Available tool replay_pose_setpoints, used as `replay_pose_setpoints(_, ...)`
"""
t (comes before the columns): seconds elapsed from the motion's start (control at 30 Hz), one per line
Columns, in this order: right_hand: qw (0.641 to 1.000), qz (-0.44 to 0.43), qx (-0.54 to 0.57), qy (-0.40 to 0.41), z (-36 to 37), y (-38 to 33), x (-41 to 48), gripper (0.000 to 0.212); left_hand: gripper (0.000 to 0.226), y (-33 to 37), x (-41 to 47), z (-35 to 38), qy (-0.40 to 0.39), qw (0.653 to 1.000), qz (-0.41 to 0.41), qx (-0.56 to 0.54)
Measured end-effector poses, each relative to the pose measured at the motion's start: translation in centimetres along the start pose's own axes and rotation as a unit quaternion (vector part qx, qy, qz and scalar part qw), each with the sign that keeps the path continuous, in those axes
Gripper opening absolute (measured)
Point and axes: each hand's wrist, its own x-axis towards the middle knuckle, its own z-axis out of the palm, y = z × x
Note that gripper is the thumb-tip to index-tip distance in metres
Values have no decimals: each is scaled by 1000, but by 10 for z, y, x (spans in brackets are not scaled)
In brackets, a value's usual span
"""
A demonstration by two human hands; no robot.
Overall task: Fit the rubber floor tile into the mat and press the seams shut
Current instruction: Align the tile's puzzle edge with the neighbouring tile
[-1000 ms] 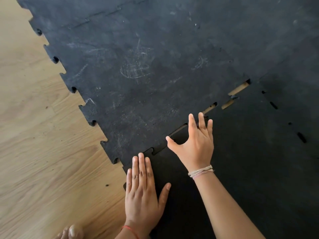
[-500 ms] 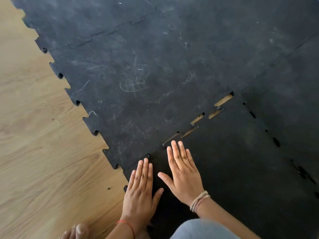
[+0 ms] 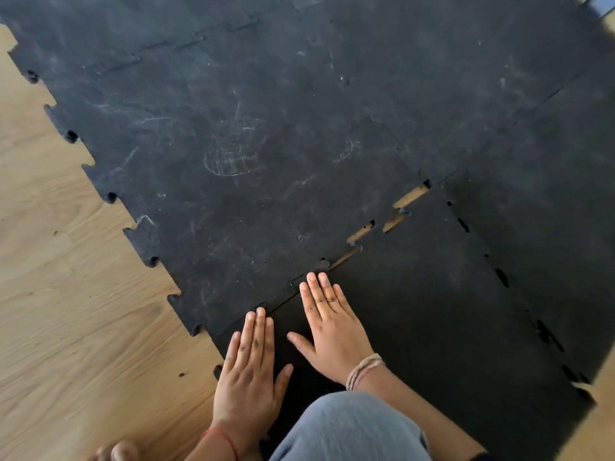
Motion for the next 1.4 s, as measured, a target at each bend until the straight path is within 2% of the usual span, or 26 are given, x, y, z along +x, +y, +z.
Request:
replay_pose_setpoints(0.13, 1000, -18, 7, -23, -3, 7, -4, 85, 68, -1, 2, -7, -9, 1000, 18, -2)
replay_pose_setpoints(0.27, 998, -40, -7, -45, -14, 12, 2, 91, 70, -7, 8, -8, -18, 997, 78, 17)
replay_pose_setpoints(0.43, 995, -42, -12, -92, -19, 10, 15, 96, 68, -6, 13, -6, -50, 996, 68, 30)
replay_pose_setpoints(0.57, 990, -59, 45, -121, -41, 22, 11, 90, 71, 3, 19, -37, -101, 991, 70, 44)
replay_pose_setpoints(0.63, 995, -14, 39, -89, -35, 35, -6, 92, 71, 10, 33, -50, -135, 986, 85, 52)
replay_pose_setpoints(0.7, 995, 82, 32, -55, -28, 55, -17, 90, 71, 18, 59, -53, -117, 982, 125, 80)
replay_pose_setpoints(0.77, 991, 129, 15, -36, -24, 75, -18, 88, 72, 24, 80, -38, -84, 969, 190, 131)
replay_pose_setpoints(0.83, 992, 119, 4, -28, -21, 87, -12, 91, 71, 29, 89, -24, -117, 968, 184, 125)
replay_pose_setpoints(0.93, 995, 102, 7, -19, -12, 90, -6, 95, 72, 31, 91, -14, -91, 977, 150, 119)
replay_pose_setpoints(1.07, 994, 98, 34, -27, -8, 94, -1, 98, 69, 31, 91, -12, -62, 979, 178, 77)
replay_pose_setpoints(1.23, 994, 88, 46, -35, -9, 97, 1, 98, 70, 29, 92, -8, -48, 976, 184, 106)
replay_pose_setpoints(1.4, 993, 86, 76, 2, -3, 96, -7, 98, 70, 33, 89, -15, -50, 977, 178, 105)
